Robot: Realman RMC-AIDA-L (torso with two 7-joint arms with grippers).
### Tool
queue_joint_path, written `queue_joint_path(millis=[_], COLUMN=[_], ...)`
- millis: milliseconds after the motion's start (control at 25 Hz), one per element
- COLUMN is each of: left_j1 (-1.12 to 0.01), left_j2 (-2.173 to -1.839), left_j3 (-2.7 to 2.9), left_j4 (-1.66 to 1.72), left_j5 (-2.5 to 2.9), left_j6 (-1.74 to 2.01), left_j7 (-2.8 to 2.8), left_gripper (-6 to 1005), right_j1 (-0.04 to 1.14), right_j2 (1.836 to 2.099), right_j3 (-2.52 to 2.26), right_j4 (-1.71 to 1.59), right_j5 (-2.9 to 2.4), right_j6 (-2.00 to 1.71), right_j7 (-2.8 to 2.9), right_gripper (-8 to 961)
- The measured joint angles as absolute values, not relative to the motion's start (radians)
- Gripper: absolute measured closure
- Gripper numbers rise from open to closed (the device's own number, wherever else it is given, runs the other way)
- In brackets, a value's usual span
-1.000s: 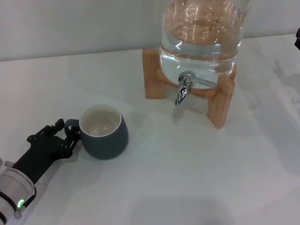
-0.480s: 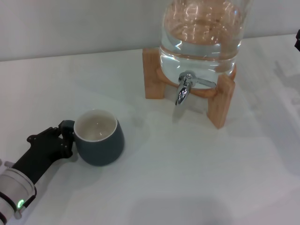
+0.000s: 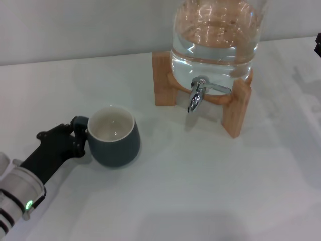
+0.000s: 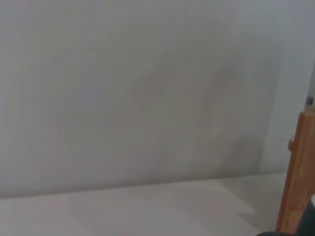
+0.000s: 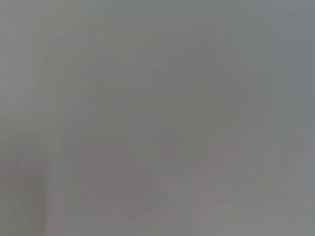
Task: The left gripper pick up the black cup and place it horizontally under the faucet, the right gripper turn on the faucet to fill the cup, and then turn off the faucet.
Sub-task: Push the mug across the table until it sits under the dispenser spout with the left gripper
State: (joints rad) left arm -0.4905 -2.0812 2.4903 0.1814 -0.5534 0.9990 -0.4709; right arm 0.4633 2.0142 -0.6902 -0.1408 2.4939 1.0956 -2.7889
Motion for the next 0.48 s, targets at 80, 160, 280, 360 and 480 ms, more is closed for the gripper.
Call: queue_joint_path(millis=[80,160,280,360,480], left_j1=[-0.505,-0.522,-0.550,-0.565,-0.591], left_j2=[-2.082,-2.082,-2.083,-2.084,-2.085], left_j3=[2.491,2.494,2.495,2.496,2.498], left_j4=[0.182,0.185,0.193,0.204,0.227], left_j5=[-0.553,-0.553,-0.553,-0.548,-0.525], left_j6=[0.994,0.979,0.937,0.911,0.875], left_j7=[-0.456,-0.448,-0.448,-0.446,-0.442], left_gripper=[881,881,882,882,883], right_j1=[0.466,0.466,0.467,0.467,0.467], right_j2=[2.014,2.015,2.016,2.016,2.016], right_j3=[-0.690,-0.690,-0.690,-0.690,-0.690], right_j4=[-0.139,-0.139,-0.140,-0.140,-0.141], right_j5=[2.494,2.494,2.494,2.494,2.495], right_j6=[1.096,1.096,1.098,1.098,1.098], right_j7=[-2.789,-2.788,-2.786,-2.786,-2.785], right_gripper=[111,111,111,111,111])
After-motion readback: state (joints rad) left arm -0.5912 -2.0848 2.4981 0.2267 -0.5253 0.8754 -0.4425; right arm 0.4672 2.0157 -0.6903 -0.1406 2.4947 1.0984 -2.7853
